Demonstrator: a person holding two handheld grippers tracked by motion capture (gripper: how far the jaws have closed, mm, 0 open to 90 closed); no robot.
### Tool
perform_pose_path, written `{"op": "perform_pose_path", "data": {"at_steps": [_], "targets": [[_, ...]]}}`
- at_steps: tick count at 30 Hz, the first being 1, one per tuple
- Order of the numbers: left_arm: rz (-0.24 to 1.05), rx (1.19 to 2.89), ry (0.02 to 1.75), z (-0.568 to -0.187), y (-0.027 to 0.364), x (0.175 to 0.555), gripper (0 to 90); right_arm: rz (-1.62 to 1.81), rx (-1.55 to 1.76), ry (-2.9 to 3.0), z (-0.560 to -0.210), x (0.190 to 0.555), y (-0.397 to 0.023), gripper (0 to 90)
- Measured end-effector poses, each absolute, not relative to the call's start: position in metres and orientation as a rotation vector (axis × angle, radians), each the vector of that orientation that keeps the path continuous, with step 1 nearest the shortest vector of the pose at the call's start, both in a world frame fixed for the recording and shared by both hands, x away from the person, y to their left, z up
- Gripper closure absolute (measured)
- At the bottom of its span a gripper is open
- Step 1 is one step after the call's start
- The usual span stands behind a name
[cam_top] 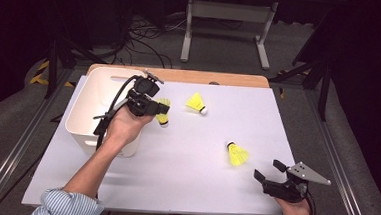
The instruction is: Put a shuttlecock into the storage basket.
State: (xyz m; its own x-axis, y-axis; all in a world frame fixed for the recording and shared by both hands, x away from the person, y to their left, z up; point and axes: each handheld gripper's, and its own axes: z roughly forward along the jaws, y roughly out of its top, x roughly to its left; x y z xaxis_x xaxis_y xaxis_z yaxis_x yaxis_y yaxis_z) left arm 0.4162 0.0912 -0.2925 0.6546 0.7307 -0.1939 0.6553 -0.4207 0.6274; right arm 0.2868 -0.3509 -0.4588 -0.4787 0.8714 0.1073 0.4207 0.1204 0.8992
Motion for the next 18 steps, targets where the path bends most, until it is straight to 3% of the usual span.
{"op": "perform_pose_path", "data": {"at_steps": [18], "targets": [[0.188,2.136,1.123,-0.275,0.122,0.418,89.8,1.327,1.244,1.95,-0.459,0.287,-0.351,12.7]]}}
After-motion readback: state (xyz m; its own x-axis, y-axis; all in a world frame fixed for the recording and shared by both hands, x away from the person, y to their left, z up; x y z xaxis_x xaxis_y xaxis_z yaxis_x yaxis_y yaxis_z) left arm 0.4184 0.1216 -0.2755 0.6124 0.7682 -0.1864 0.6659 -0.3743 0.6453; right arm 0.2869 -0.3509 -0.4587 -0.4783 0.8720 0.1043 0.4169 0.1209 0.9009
